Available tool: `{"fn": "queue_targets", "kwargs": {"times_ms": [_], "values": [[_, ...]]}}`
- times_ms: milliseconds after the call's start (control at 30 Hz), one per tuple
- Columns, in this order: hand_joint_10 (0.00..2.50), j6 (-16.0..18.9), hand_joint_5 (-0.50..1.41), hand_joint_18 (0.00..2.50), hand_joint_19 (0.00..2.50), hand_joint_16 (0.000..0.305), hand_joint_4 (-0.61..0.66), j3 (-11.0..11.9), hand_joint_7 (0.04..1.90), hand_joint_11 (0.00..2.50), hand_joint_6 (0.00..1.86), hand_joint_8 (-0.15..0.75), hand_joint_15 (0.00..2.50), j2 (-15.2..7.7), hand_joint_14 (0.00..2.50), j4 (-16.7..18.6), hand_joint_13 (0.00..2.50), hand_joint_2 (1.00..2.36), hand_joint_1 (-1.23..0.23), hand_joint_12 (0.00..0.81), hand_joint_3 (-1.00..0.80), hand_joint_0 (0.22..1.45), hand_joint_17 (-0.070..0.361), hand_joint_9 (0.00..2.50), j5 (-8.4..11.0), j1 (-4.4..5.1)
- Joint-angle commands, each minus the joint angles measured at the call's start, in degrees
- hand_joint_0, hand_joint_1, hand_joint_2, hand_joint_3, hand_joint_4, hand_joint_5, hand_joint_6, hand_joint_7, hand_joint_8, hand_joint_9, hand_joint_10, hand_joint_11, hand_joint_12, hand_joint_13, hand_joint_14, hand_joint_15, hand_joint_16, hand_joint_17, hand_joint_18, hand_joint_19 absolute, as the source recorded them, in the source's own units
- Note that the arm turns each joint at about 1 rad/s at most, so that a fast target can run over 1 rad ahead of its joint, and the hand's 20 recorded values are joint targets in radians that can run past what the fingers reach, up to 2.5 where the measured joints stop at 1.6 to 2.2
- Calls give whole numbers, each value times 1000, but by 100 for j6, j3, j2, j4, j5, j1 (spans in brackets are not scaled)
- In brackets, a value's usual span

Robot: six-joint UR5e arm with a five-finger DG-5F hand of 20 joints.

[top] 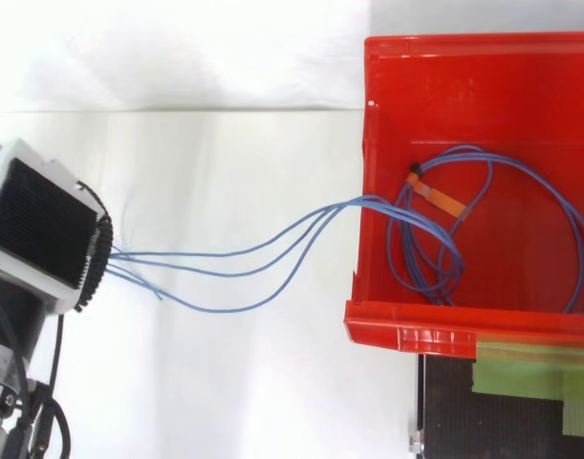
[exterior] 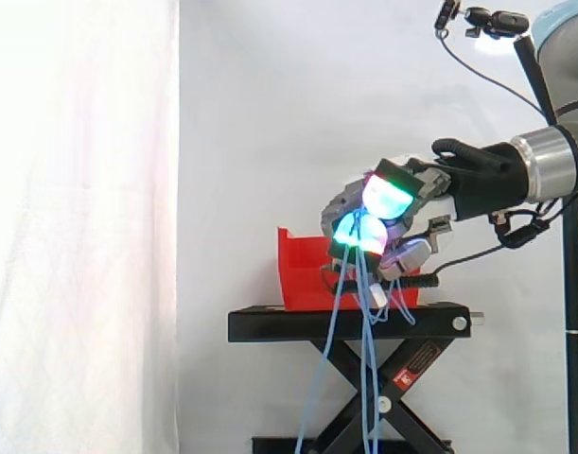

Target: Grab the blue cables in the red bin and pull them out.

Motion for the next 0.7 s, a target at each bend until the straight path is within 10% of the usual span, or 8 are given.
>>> {"fn": "queue_targets", "kwargs": {"times_ms": [0,667], "values": [[1115,-121,788,922,719,56,28,31,699,1679,531,189,1691,0,1,7,1530,1000,-784,321,-1000,723,127,1293,-22,-3],[925,-94,765,920,697,62,57,49,685,1675,462,231,1535,0,9,60,1481,1000,-649,371,-1000,649,140,1296,-31,6]]}}
